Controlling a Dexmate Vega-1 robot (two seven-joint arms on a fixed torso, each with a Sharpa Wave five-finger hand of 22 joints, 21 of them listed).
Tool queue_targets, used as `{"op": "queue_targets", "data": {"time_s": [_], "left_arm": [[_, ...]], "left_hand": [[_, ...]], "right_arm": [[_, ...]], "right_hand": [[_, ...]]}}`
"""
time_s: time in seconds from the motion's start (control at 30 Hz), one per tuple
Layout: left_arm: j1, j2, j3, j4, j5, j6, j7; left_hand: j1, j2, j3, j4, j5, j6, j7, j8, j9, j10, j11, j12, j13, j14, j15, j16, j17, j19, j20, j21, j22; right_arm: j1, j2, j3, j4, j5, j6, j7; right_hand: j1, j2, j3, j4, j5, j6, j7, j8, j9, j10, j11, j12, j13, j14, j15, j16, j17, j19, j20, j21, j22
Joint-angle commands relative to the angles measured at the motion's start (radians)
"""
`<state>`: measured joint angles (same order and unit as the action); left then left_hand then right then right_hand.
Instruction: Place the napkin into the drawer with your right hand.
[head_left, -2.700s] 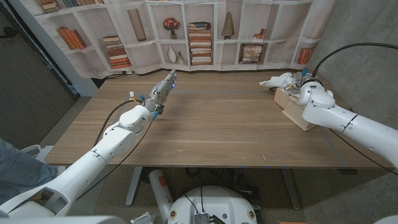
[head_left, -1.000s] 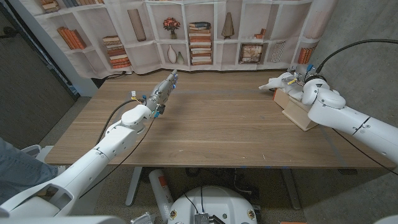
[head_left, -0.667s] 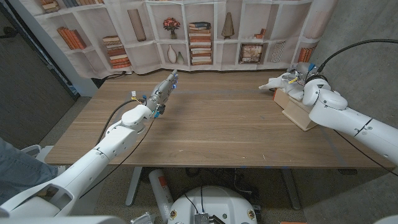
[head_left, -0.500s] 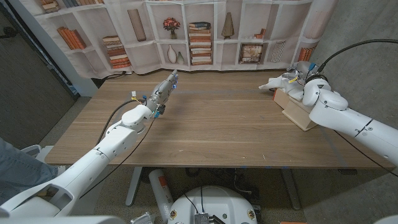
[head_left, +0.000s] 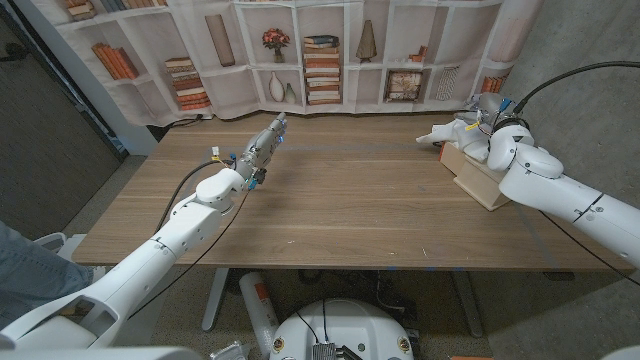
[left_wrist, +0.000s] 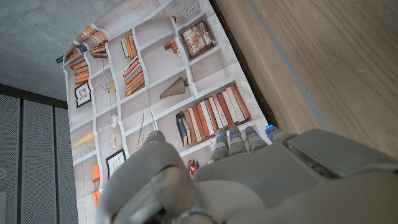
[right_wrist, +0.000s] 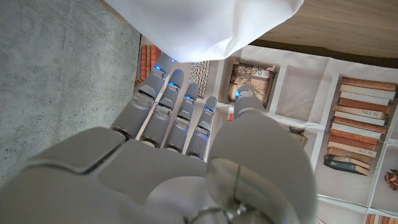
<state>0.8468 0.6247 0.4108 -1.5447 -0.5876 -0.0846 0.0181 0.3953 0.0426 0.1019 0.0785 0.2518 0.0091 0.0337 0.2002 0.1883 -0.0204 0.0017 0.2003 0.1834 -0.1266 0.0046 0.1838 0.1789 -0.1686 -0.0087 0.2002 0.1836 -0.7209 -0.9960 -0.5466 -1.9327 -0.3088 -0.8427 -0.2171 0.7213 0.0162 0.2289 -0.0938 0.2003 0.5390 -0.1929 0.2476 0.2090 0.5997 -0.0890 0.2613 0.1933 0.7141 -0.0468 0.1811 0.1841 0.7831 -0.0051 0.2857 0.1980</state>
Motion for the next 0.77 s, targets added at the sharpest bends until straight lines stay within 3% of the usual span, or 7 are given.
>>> {"op": "queue_targets", "data": {"time_s": [0.03,0.77], "left_arm": [[-0.003,-0.004,0.0,0.01,0.0,-0.007,-0.004],[0.022,0.008,-0.014,-0.005,-0.009,-0.014,0.003]], "left_hand": [[0.004,0.004,-0.003,-0.001,-0.004,0.01,0.002,0.0,0.001,0.001,-0.004,0.004,0.005,-0.003,0.002,0.003,0.002,-0.067,0.006,0.005,0.002],[0.007,0.007,-0.004,-0.002,-0.005,0.01,0.003,0.0,0.001,0.0,-0.004,0.004,0.005,-0.003,0.001,0.003,0.002,-0.066,0.005,0.005,0.002]], "right_arm": [[-0.012,-0.007,0.015,-0.023,-0.005,0.011,-0.019],[-0.009,0.0,0.013,-0.047,-0.031,0.015,-0.013]], "right_hand": [[-0.007,0.0,-0.004,0.002,0.002,-0.007,0.003,-0.001,0.003,-0.002,-0.001,-0.006,0.002,-0.006,0.001,-0.001,0.002,-0.006,0.005,-0.002,0.001],[-0.012,0.004,-0.005,0.003,0.003,-0.007,0.002,-0.007,0.003,-0.003,0.001,-0.008,0.002,-0.011,0.002,0.001,0.003,-0.01,0.006,-0.006,0.002]]}}
